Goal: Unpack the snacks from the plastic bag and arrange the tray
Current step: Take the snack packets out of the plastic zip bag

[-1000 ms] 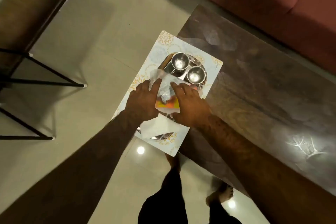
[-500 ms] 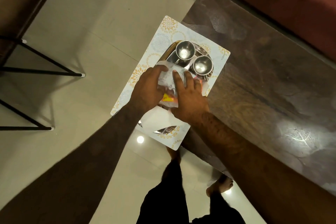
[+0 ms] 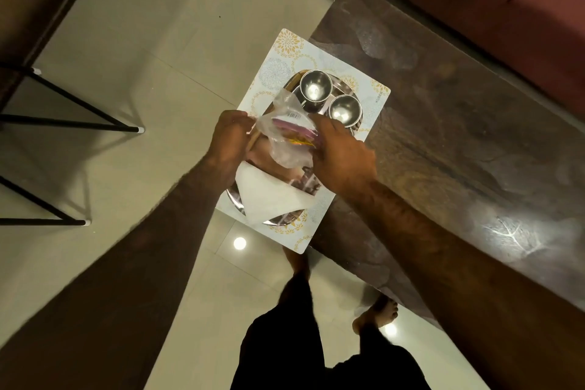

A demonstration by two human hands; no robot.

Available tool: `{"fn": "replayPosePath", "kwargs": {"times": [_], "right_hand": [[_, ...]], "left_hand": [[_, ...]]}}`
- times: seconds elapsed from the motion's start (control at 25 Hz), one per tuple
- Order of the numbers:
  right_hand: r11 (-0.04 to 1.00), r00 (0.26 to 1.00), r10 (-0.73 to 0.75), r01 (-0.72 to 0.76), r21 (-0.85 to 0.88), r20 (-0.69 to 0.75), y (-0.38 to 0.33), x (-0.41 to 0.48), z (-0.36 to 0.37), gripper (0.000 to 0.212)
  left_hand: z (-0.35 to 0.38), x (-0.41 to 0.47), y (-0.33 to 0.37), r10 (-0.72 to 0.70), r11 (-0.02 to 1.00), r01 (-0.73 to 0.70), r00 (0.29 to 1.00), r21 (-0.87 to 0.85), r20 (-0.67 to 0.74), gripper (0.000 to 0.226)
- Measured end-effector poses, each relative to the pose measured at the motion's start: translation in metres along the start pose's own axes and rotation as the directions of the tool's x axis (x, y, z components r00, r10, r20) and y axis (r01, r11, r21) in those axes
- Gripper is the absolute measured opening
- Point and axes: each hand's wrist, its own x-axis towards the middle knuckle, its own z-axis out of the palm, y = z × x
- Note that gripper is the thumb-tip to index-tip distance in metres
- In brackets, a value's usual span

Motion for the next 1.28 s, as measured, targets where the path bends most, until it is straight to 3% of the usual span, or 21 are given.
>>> {"fn": "replayPosePath", "kwargs": {"times": [0.12, 0.24, 0.4, 0.52, 0.64, 0.84, 1.04, 1.28], "right_hand": [[0.995, 0.999, 0.042, -0.040, 0.095, -0.011, -0.003, -0.004, -0.008, 0.063], [0.986, 0.997, 0.068, -0.070, 0.152, 0.019, -0.002, -0.004, -0.007, 0.056], [0.885, 0.989, 0.117, -0.147, 0.442, 0.095, 0.000, -0.005, -0.004, 0.050], [0.807, 0.978, 0.169, -0.207, 0.553, 0.121, 0.003, -0.006, -0.004, 0.050], [0.775, 0.970, 0.200, -0.244, 0.583, 0.140, 0.003, -0.009, -0.004, 0.054], [0.741, 0.969, 0.200, -0.247, 0.625, 0.146, 0.002, -0.010, -0.010, 0.064], [0.769, 0.974, 0.193, -0.223, 0.600, 0.116, 0.004, -0.010, -0.010, 0.061], [0.844, 0.987, 0.157, -0.148, 0.516, 0.027, 0.007, -0.015, -0.009, 0.072]], "left_hand": [[-0.001, -0.011, -0.006, -0.167, 0.986, 0.162, 0.949, 0.040, 0.266, 0.037], [0.004, -0.016, -0.017, -0.159, 0.976, 0.203, 0.909, -0.075, 0.386, 0.056], [0.006, -0.019, -0.020, -0.078, 0.970, 0.149, 0.937, -0.190, 0.340, 0.027], [0.002, -0.015, -0.019, -0.056, 0.998, 0.064, 0.935, -0.012, 0.351, 0.030], [0.003, -0.015, -0.019, -0.056, 0.992, 0.007, 0.916, 0.125, 0.397, 0.027], [0.011, -0.018, -0.018, -0.012, 0.990, -0.055, 0.888, 0.132, 0.459, 0.010], [0.018, -0.022, -0.020, 0.021, 0.993, -0.063, 0.927, 0.102, 0.373, 0.035], [0.026, -0.023, -0.019, 0.050, 0.985, -0.100, 0.945, 0.141, 0.324, 0.035]]}}
